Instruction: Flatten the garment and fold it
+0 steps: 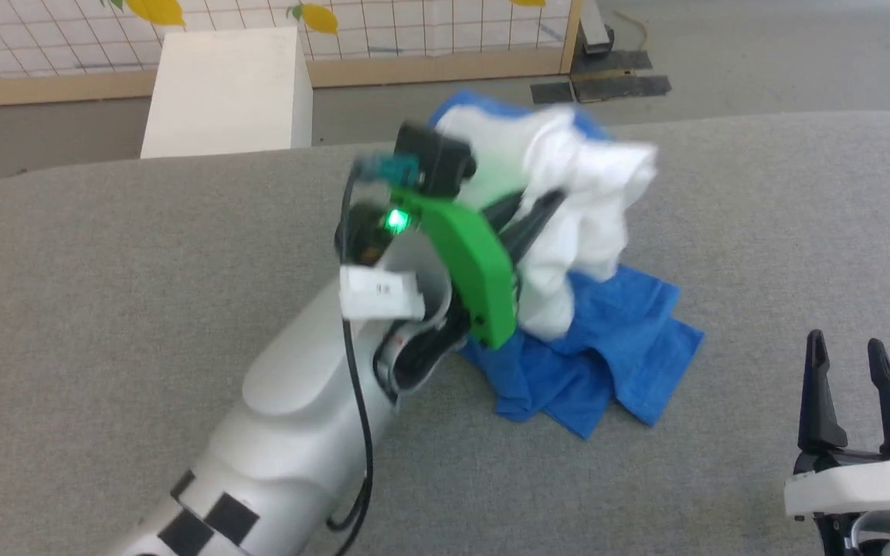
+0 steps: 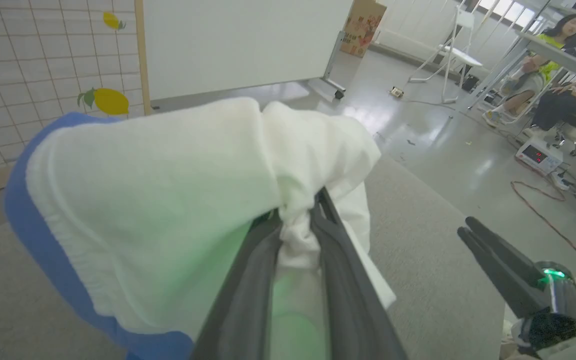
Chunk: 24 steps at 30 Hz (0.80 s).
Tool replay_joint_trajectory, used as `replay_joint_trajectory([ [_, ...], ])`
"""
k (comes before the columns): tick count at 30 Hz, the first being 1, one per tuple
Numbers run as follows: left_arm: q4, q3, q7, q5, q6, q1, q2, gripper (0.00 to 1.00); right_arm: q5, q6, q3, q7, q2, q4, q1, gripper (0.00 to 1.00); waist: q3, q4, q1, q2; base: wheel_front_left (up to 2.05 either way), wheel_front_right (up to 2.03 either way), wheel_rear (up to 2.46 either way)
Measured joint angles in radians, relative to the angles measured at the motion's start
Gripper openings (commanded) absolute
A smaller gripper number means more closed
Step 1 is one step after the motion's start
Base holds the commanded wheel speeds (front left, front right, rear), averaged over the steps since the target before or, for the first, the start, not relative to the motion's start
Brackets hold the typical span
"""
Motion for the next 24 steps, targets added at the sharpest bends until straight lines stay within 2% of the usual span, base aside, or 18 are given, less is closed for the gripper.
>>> replay_joint_trajectory([
  [3, 0.125, -0.019, -0.048, 0.03, 0.004, 0.039, -0.003, 0.0, -0.002, 0.0, 0.012, 0.0, 0.0, -0.001, -0.017, 1.0, 0.019, -0.002, 0.0, 0.0, 0.0, 0.0, 0.0],
  [7, 0.283, -0.044, -0.04, 0.03, 0.005, 0.059, -0.01, 0.0, -0.003, 0.0, 0.026, 0.0, 0.0, -0.005, -0.047, 1.0, 0.051, -0.008, 0.0, 0.0, 0.0, 0.0, 0.0],
  [11, 0.365, -0.057, -0.033, 0.017, 0.005, 0.057, -0.026, 0.0, -0.003, 0.0, 0.028, 0.0, 0.0, -0.004, -0.063, 1.0, 0.084, -0.014, 0.0, 0.0, 0.0, 0.0, 0.0],
  [12, 0.377, -0.056, -0.044, 0.015, 0.005, 0.055, -0.032, 0.47, -0.003, 0.0, 0.027, 0.0, 0.0, -0.004, -0.064, 1.0, 0.093, -0.015, 0.0, 0.0, 0.0, 0.0, 0.0],
  [13, 0.387, -0.055, -0.059, 0.01, 0.005, 0.049, -0.036, 1.0, -0.003, 0.0, 0.026, 0.0, 0.0, -0.003, -0.065, 1.0, 0.1, -0.015, 0.0, 0.0, 0.0, 0.0, 0.0],
  [18, 0.387, -0.07, -0.119, -0.019, 0.003, 0.011, -0.041, 1.0, -0.01, 0.0, 0.005, 0.0, 0.0, 0.004, -0.065, 1.0, 0.108, -0.007, 0.0, 0.0, 0.0, 0.0, 0.0],
  [24, 0.281, -0.092, -0.229, -0.034, 0.002, -0.003, -0.043, 1.0, -0.018, 0.0, -0.005, 0.0, 0.0, 0.013, -0.056, 1.0, 0.064, 0.016, 0.0001, 0.0, 0.0, 0.0, 0.0],
])
